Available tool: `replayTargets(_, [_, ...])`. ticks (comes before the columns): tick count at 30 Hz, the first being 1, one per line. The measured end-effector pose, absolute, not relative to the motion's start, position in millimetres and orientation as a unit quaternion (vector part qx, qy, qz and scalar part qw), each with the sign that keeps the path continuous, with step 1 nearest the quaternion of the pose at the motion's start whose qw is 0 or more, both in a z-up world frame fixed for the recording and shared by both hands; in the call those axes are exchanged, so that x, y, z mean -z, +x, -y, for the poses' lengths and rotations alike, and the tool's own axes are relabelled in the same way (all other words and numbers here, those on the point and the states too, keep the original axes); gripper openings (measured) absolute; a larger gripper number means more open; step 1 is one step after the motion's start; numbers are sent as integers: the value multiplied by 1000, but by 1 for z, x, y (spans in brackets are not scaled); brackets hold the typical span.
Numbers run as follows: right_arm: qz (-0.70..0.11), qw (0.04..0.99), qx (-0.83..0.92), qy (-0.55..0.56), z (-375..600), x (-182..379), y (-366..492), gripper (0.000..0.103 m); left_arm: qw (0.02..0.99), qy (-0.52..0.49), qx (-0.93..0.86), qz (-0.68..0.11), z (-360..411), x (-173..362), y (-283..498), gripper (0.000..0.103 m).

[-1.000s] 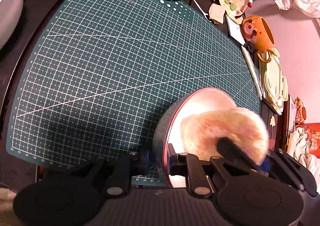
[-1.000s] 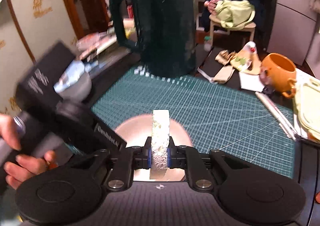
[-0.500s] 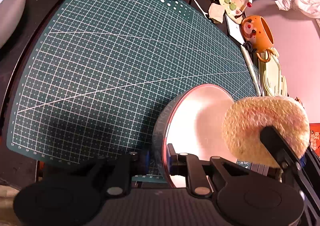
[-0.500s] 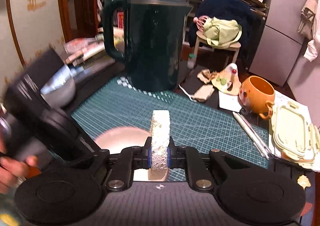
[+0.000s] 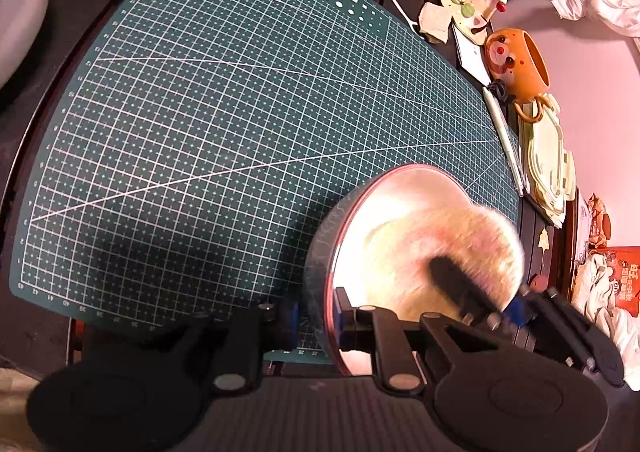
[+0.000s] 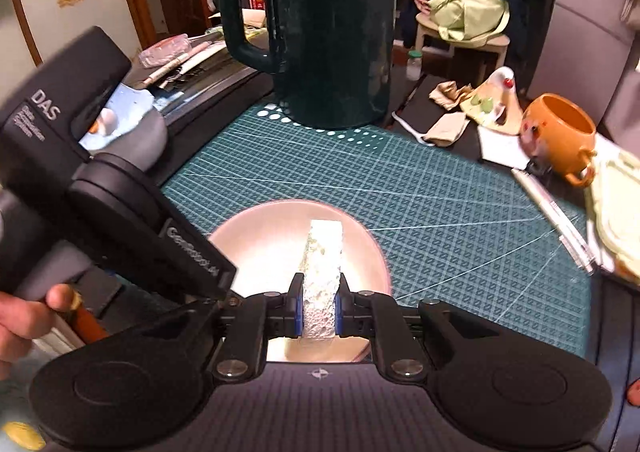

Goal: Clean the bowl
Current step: 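Hold the white bowl tilted with the left gripper while the right gripper rubs the sponge around its inner wall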

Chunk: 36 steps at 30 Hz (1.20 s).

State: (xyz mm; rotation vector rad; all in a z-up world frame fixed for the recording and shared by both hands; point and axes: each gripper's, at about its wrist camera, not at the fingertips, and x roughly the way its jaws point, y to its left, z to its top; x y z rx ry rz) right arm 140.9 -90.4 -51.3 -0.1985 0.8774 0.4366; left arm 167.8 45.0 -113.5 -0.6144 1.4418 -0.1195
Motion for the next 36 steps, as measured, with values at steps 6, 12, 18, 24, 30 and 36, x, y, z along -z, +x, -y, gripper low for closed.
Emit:
replayTargets(6, [-377, 898, -189, -121, 94, 34, 133, 12, 706, -279, 45, -649, -33, 109, 168, 15])
replayTargets(12, [-343, 913, -194, -101, 103, 9, 125, 12, 706, -281, 49, -649, -35, 110, 171, 15])
replayTargets(18, [-414, 879, -230, -47, 101, 37, 141, 12, 706, -280, 49, -648, -32, 107, 174, 14])
replayTargets(24, [-428, 875, -219, -61, 94, 54, 144, 12, 706, -281, 49, -649, -35, 102, 172, 14])
replayTargets(30, [-393, 891, -188, -124, 87, 50, 134, 12, 705, -286, 47, -648, -32, 93, 169, 14])
replayTargets(36, [-342, 912, -185, -128, 94, 18, 124, 12, 705, -287, 48, -647, -32, 83, 171, 14])
